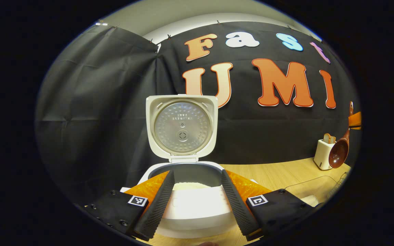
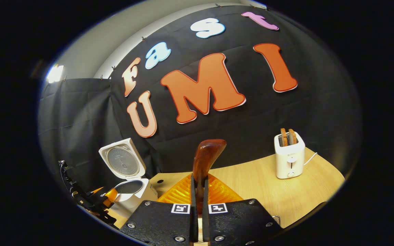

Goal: Close the left gripper, press the button to open the rice cooker; take a wooden spoon from the chopstick holder with the right hand, scoop a spoonful of rice and pour it into the rice cooker, then put the wooden spoon back into the chopstick holder.

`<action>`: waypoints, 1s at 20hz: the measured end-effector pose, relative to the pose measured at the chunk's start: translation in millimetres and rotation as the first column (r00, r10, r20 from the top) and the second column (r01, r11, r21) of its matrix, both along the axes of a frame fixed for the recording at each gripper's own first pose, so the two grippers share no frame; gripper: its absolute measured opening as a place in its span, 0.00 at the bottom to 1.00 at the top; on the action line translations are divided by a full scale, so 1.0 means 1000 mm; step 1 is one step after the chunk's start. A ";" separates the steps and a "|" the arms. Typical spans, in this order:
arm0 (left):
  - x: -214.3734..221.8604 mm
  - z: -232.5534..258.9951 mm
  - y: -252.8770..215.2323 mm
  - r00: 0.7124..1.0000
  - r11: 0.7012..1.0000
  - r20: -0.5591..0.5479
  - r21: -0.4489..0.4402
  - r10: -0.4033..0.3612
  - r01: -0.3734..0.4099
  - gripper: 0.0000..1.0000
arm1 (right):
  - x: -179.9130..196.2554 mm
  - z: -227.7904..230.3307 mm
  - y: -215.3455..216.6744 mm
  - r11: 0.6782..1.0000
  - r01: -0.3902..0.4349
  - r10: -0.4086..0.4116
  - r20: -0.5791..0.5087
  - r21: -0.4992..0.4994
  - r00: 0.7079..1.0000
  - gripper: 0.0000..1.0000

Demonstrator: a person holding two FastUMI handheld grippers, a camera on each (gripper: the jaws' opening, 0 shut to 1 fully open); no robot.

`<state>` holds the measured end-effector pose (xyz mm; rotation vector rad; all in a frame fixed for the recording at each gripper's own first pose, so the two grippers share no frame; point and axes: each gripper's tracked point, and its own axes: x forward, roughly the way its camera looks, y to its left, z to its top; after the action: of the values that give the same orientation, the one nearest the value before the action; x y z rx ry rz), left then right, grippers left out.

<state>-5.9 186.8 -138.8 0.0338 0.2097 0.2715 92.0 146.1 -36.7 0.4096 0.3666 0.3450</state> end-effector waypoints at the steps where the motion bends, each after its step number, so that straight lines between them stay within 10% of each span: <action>1: 0.001 -0.004 -0.003 1.000 1.000 -0.009 -0.007 -0.002 0.002 0.91 | -0.003 -0.004 -0.011 1.000 0.023 -0.023 -0.008 0.007 1.000 0.05; 20: 0.017 -0.006 -0.059 0.997 0.997 -0.031 -0.031 -0.073 0.072 0.91 | -0.064 -0.076 -0.127 0.960 0.277 -0.278 -0.170 -0.033 0.945 0.05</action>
<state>10.6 128.0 -145.1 0.0161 0.2439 0.1955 27.5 19.6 -112.8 0.4775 0.4736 0.0315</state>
